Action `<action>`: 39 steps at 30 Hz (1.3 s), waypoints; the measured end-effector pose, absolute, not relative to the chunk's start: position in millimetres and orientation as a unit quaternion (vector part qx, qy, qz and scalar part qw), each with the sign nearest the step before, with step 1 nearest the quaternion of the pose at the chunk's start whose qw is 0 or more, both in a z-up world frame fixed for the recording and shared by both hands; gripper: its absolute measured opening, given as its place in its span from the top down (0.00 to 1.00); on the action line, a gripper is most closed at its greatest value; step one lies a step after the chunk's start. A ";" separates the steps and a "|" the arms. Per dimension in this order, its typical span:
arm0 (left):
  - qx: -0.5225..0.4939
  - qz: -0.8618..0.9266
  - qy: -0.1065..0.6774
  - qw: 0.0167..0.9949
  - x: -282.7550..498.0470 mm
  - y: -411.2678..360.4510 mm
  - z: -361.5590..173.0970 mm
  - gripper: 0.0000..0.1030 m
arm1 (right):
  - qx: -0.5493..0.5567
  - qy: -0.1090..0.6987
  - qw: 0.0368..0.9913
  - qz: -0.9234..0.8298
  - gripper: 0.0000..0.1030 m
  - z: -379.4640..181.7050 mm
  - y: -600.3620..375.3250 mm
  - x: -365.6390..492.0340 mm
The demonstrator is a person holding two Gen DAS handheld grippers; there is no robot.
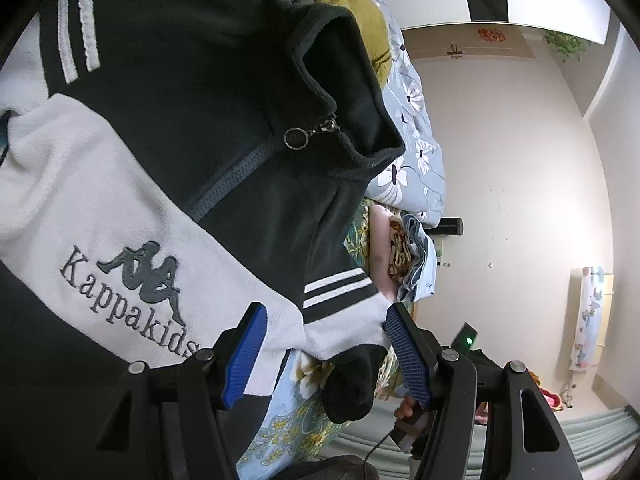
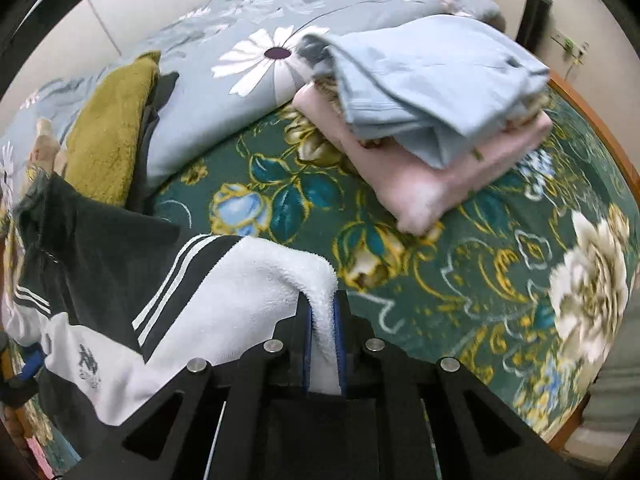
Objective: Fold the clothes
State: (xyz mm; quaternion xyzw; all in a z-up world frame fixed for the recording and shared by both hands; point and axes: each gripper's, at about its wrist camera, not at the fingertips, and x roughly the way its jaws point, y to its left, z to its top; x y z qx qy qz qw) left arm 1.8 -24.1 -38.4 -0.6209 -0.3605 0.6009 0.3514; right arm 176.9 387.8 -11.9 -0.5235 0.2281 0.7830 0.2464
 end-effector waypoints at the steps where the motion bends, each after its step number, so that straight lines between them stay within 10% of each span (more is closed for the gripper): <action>1: -0.621 0.602 -0.361 0.349 1.6 -26.6 -38.2 0.36 | -0.526 0.230 0.245 0.781 0.86 -14.6 388.8 175.6; 5: -0.620 0.607 -0.365 0.336 0.0 -37.6 -41.4 0.36 | -0.499 0.286 0.215 0.789 0.55 -12.5 392.9 193.0; 20: -0.624 0.584 -0.378 0.354 1.3 -28.1 -44.6 0.36 | -0.430 0.626 0.265 0.594 0.55 -76.9 417.9 379.3; 32: -0.616 0.600 -0.360 0.362 14.8 -28.8 -12.0 0.36 | -0.444 0.662 0.186 0.574 0.54 -91.6 375.2 328.6; 39: -0.602 0.630 -0.332 0.361 31.5 -28.9 29.1 0.36 | -0.437 0.581 0.216 0.652 0.92 -54.9 371.3 310.4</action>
